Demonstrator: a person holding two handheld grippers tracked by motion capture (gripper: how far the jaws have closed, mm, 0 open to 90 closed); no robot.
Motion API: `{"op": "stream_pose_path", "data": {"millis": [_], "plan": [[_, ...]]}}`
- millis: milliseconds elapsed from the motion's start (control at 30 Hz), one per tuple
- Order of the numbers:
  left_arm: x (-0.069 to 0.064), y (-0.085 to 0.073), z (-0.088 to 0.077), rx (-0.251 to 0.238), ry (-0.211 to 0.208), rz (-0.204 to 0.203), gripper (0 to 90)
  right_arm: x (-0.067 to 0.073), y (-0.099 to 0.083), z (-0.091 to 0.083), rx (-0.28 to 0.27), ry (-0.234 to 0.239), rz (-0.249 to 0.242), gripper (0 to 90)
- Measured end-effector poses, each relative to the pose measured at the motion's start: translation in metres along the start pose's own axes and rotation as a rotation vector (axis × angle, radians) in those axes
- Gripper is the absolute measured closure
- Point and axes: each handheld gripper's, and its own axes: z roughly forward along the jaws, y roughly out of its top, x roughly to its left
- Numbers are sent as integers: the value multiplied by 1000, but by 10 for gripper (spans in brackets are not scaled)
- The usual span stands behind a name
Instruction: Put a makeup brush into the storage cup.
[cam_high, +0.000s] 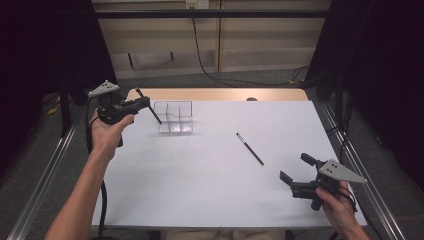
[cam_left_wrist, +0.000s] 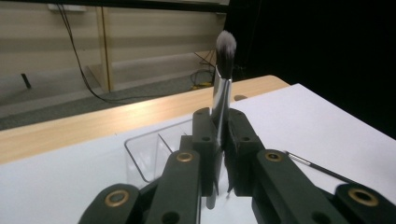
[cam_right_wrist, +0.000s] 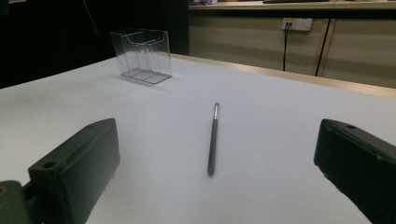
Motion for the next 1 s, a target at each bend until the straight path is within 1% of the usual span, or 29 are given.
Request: {"op": "stream_pose_path", "data": {"millis": [67,133,200,267,300,400,467,567,600,667,767,833,900,933,1000], "plan": [[1,-1,4,-14,21,23,838,0,0,0,-1,2,-1,0],[3,-1,6,-11,27,18,838,0,0,0,-1,3,0,0],[5,-1,9,-23,27,5,839,1,0,0,-1,1,2,0],[7,0,9,-19,35,1,838,1,0,0,0,2,6,0],[8,1,10,-20,34,3,838,1,0,0,-1,3,5,0],[10,4,10,-20,45,4,839,2,0,0,-4,7,12,0],[11,7,10,-22,56,6,839,2,0,1,-2,6,7,0],[14,10,13,-25,63,8,838,2,0,1,-3,8,5,0],[15,12,15,-27,73,9,839,2,0,1,-3,7,5,0],[17,14,18,-34,80,3,839,2,0,1,-2,9,5,0],[18,15,21,-34,82,1,838,2,0,1,-1,11,6,0],[19,15,25,-35,91,5,838,2,0,1,-1,10,8,0],[20,16,28,-28,98,9,838,2,-1,1,-1,8,11,0],[20,15,29,-27,95,10,839,2,0,1,-3,7,11,0],[20,15,32,-17,106,15,838,2,0,1,-4,8,11,0]]}}
